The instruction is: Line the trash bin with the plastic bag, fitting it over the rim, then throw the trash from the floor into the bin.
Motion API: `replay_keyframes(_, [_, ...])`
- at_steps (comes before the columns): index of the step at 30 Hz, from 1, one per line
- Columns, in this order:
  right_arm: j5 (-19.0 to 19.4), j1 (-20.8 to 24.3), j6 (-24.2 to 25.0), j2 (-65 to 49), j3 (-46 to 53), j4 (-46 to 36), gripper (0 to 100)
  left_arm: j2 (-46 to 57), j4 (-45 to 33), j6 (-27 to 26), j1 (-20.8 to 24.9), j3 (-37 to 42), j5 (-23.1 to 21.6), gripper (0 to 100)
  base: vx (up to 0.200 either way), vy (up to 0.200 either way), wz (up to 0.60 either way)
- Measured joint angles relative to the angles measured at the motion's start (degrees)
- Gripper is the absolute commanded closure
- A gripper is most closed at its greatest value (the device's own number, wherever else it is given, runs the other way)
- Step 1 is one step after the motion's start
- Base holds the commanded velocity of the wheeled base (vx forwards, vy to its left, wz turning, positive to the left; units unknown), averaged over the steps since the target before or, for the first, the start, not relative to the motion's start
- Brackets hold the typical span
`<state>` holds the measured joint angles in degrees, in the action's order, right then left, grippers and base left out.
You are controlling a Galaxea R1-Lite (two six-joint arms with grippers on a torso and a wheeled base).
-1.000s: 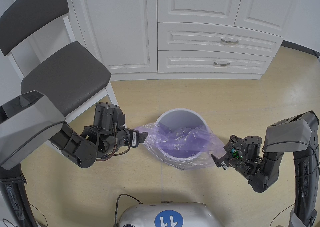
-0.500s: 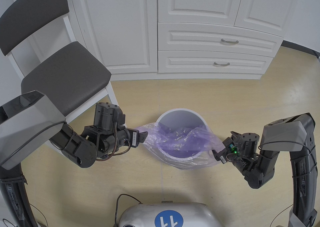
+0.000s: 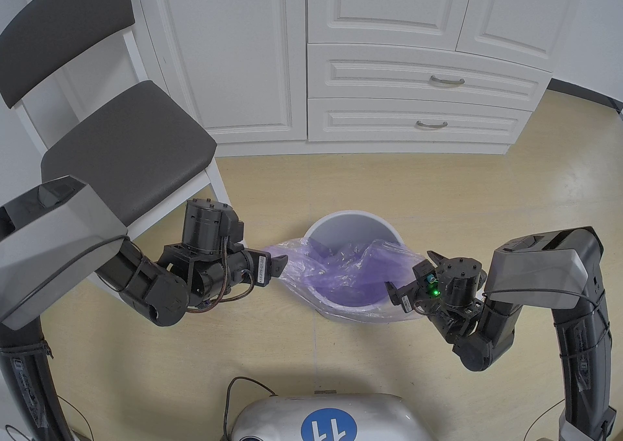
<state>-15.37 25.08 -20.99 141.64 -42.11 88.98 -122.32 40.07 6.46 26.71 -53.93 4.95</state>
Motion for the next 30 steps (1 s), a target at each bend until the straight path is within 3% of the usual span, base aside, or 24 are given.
replay_keyframes(2, [-0.04,0.33,0.11,0.41,-0.67,-0.02,0,0.00,-0.02,0.02,0.00,0.00,0.02,0,0.000,0.000,0.00])
replay_keyframes(3, [-0.01,0.52,0.17,0.65,-1.02,-0.02,100,0.00,-0.02,0.02,0.00,0.00,0.00,0,0.000,0.000,0.00])
replay_keyframes(21, [0.65,-0.16,5.25,0.34,-3.69,0.00,100,0.38,1.23,0.11,-0.01,0.22,0.00,0,0.000,0.000,0.00])
replay_keyframes(30, [0.18,-0.28,7.12,1.02,-12.08,-0.02,100,0.52,5.94,0.43,-0.30,0.11,0.00,0,0.000,0.000,0.00])
